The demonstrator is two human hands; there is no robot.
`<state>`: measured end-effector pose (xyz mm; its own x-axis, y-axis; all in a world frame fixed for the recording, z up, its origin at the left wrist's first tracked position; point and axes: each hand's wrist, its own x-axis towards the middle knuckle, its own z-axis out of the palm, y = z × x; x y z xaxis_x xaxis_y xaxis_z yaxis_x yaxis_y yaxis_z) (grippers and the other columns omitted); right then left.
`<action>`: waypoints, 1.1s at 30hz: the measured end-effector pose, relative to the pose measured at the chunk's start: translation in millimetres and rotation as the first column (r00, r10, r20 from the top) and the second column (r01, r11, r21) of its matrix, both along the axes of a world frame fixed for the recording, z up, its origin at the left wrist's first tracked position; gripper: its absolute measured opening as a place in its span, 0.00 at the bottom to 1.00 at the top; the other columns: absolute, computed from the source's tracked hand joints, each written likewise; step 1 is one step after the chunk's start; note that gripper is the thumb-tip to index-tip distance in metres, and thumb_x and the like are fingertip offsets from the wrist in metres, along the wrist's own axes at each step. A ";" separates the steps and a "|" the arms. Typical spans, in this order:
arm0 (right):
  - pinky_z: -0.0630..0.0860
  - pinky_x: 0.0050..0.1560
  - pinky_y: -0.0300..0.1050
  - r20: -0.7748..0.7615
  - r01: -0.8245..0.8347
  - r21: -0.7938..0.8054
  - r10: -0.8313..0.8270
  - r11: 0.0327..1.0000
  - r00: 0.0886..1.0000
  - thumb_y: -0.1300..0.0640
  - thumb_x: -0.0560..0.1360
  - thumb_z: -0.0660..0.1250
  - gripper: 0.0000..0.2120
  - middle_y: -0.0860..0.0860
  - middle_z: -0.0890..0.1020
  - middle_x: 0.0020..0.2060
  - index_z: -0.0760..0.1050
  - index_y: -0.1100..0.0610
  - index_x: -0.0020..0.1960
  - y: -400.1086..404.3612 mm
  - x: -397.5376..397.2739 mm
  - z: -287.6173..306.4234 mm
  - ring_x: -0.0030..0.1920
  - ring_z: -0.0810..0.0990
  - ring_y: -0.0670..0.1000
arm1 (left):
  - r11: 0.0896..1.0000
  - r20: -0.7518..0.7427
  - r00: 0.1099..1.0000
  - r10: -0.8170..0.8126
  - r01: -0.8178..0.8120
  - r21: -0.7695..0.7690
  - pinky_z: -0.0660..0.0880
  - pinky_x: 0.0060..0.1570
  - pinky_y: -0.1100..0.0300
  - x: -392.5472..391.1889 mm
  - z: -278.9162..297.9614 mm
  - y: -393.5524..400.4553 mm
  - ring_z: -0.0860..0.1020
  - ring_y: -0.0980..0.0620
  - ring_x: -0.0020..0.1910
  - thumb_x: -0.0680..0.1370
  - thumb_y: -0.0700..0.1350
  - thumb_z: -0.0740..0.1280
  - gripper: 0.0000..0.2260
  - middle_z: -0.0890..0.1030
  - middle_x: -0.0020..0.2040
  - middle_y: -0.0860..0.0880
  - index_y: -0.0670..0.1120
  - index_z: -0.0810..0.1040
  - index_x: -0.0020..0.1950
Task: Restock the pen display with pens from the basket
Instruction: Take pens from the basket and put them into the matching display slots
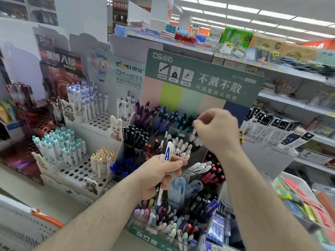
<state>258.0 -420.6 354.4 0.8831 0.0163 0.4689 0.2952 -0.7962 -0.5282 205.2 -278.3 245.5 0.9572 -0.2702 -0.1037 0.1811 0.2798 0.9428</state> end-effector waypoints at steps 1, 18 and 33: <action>0.76 0.45 0.41 -0.088 -0.098 0.077 0.105 0.992 0.991 0.51 0.72 0.72 0.04 0.44 0.83 0.39 0.82 0.50 0.46 7.5 -13.5 -5.8 0.43 0.81 0.47 | 1.000 0.000 1.000 0.002 -0.002 0.019 0.58 0.23 0.65 -0.8 0.3 -0.2 0.65 0.57 0.23 0.81 0.40 0.63 0.06 0.75 0.30 0.52 0.42 0.79 0.51; 0.76 0.31 0.41 -0.263 0.199 0.791 0.029 0.579 0.964 0.61 0.75 0.74 0.04 0.53 0.82 0.34 0.79 0.60 0.46 -27.8 -28.9 -61.0 0.25 0.77 0.46 | 0.890 -0.068 0.997 0.037 -0.064 -0.452 0.58 0.17 0.69 -7.1 -10.5 2.9 0.67 0.60 0.19 0.69 0.57 0.71 0.22 0.83 0.38 0.47 0.43 0.81 0.54; 0.75 0.40 0.38 0.275 0.173 0.486 -0.338 0.857 0.900 0.58 0.76 0.72 0.01 0.42 0.79 0.34 0.81 0.54 0.46 -56.9 -20.9 -58.3 0.34 0.78 0.42 | 0.935 -0.085 0.995 0.058 -0.084 -0.344 0.58 0.21 0.68 -9.0 -6.9 0.6 0.63 0.58 0.24 0.75 0.49 0.62 0.16 0.74 0.34 0.51 0.42 0.77 0.58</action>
